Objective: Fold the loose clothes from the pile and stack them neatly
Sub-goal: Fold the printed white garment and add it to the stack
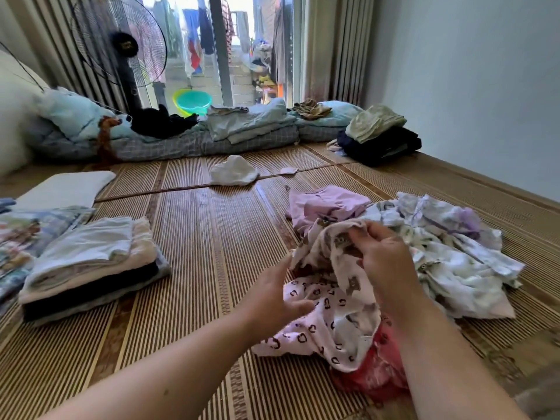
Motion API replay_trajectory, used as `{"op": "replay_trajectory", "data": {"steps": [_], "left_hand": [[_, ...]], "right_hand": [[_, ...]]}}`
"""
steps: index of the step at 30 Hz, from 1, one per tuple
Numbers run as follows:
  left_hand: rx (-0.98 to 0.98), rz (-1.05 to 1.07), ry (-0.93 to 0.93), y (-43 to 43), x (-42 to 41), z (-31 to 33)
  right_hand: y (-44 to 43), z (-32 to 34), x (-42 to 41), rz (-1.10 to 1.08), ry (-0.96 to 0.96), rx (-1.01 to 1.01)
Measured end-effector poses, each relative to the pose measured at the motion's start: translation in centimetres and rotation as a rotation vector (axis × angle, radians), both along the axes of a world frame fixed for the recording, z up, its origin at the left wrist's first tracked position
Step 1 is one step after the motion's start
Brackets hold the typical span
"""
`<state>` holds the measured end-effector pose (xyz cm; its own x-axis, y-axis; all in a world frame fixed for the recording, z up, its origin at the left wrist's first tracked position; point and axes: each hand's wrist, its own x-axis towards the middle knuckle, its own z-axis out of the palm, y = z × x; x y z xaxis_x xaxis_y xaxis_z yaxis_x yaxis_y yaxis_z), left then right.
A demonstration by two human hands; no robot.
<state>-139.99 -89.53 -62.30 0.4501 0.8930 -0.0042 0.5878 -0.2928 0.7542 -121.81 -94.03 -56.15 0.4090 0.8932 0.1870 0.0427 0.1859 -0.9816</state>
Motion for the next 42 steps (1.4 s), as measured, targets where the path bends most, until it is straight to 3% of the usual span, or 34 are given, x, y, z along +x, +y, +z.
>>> {"op": "replay_trajectory", "data": {"steps": [4, 5, 9, 11, 15, 23, 26, 29, 33, 38, 42], "left_hand": [[0.129, 0.06, -0.097, 1.2, 1.9, 3.5], [0.128, 0.032, -0.161, 1.5, 2.1, 4.5], [0.094, 0.013, -0.117, 1.8, 0.3, 7.8], [0.099, 0.053, -0.148, 2.0, -1.5, 9.5], [0.107, 0.123, -0.225, 1.5, -6.4, 14.0], [0.26, 0.308, -0.093, -1.7, -16.8, 20.5], [0.316, 0.35, -0.009, -3.0, -19.9, 21.4], [0.355, 0.442, 0.152, -3.5, -22.0, 20.4], [0.243, 0.479, 0.282, -4.8, -21.2, 17.0], [0.102, 0.308, -0.029, -9.6, -15.7, 11.6], [0.043, 0.294, -0.059, -10.5, -12.8, 7.5]], "right_hand": [[-1.1, 2.9, -0.3, 0.288, 0.406, 0.167], [-1.2, 3.3, -0.2, 0.297, 0.453, 0.195], [-1.7, 5.1, 0.4, 0.267, 0.543, 0.286], [-2.1, 5.7, 0.5, 0.184, 0.48, 0.268], [-2.7, 5.9, -0.2, -0.048, 0.167, 0.158], [-2.8, 7.4, -6.9, 0.017, -0.073, 0.196], [-3.1, 7.8, -9.6, 0.062, -0.028, 0.202], [-3.5, 7.9, -12.6, 0.153, -0.027, 0.171], [-4.0, 7.6, -16.3, 0.293, -0.098, 0.116], [-3.8, 6.6, -18.0, 0.343, -0.243, 0.031], [-3.5, 6.8, -16.7, 0.345, -0.203, -0.004]]}}
